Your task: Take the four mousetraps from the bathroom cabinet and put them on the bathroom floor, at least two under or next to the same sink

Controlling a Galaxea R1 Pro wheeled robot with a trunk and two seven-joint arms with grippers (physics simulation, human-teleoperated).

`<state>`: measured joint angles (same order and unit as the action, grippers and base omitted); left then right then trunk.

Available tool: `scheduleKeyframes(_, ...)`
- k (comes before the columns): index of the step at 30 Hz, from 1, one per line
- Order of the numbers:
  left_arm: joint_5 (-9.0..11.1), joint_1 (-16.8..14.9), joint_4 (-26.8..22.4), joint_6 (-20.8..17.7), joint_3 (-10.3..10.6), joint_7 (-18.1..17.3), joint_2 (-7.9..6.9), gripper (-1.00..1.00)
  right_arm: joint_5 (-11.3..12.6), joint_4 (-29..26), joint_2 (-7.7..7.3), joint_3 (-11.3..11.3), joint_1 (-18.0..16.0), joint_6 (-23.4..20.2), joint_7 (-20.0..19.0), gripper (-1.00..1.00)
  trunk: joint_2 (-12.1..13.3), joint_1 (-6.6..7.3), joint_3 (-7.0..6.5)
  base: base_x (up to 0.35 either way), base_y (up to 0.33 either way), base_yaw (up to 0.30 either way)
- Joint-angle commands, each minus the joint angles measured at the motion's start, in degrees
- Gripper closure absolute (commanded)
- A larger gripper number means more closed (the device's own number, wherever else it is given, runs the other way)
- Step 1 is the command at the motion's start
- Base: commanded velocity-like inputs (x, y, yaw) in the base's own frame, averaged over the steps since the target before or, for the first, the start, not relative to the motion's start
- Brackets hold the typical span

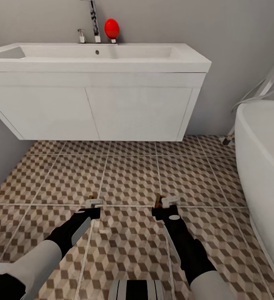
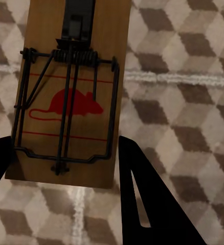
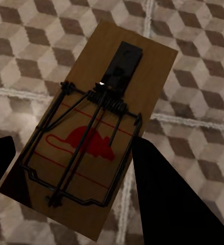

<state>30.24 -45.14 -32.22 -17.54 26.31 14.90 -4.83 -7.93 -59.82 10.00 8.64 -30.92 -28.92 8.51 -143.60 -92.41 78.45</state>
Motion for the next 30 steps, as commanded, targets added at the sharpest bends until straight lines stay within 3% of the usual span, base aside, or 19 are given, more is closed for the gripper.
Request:
scheduleKeyframes(1,0.4,0.0,-0.1,-0.2,0.5,0.6,-0.09,1.00,-0.4,-0.7,0.00,0.1,0.0,-0.4,-0.1,1.00,0.0,0.01,0.08,0.000,0.000,0.000)
scheduleKeyframes(6,0.2,0.0,-1.3,0.0,0.3,0.6,-0.12,1.00,-0.6,-7.5,0.00,0.1,0.0,-0.8,-0.1,1.00,0.0,0.01,0.16,0.000,0.000,0.000)
scheduleKeyframes(12,0.1,-0.1,-6.8,-2.7,-0.2,0.6,-1.33,1.00,-0.7,-15.6,0.00,-0.1,-1.5,-10.1,-0.2,1.00,0.0,0.01,0.17,0.000,0.000,0.000)
scheduleKeyframes(14,0.1,-0.3,-9.0,-7.0,-0.3,0.7,-1.50,1.00,-0.7,-16.4,0.00,-0.1,-3.5,-12.0,-0.3,1.00,0.0,0.01,0.17,0.000,0.000,0.000)
scheduleKeyframes(16,0.1,-0.8,-13.6,-15.2,-0.6,0.7,-1.54,1.00,-0.7,-16.5,0.00,0.0,-6.6,-13.2,-0.3,1.00,0.0,0.01,0.17,0.000,0.000,0.000)
scheduleKeyframes(19,0.1,-3.9,-18.8,-23.7,-3.2,0.8,-1.40,1.00,-0.7,-14.6,0.00,0.0,-10.6,-13.8,-0.3,1.00,0.0,0.01,0.17,0.000,0.000,0.000)
scheduleKeyframes(22,0.1,-9.6,-18.3,-27.8,-6.8,0.8,-0.88,1.00,-0.7,-10.0,0.00,0.0,-15.4,-14.0,-0.5,1.00,0.0,0.01,0.17,0.000,0.000,0.000)
scheduleKeyframes(25,0.1,-14.0,-14.2,-29.2,-8.5,0.8,-0.53,1.00,-0.6,-3.0,0.00,0.0,-20.9,-14.0,-0.6,1.00,0.0,0.01,0.17,0.000,0.000,0.000)
scheduleKeyframes(30,-0.2,-16.6,-10.3,-29.5,-9.2,0.8,-0.32,1.00,-0.5,6.2,0.00,-0.1,-27.5,-13.7,-0.7,1.00,0.0,0.01,0.17,0.000,0.000,0.000)
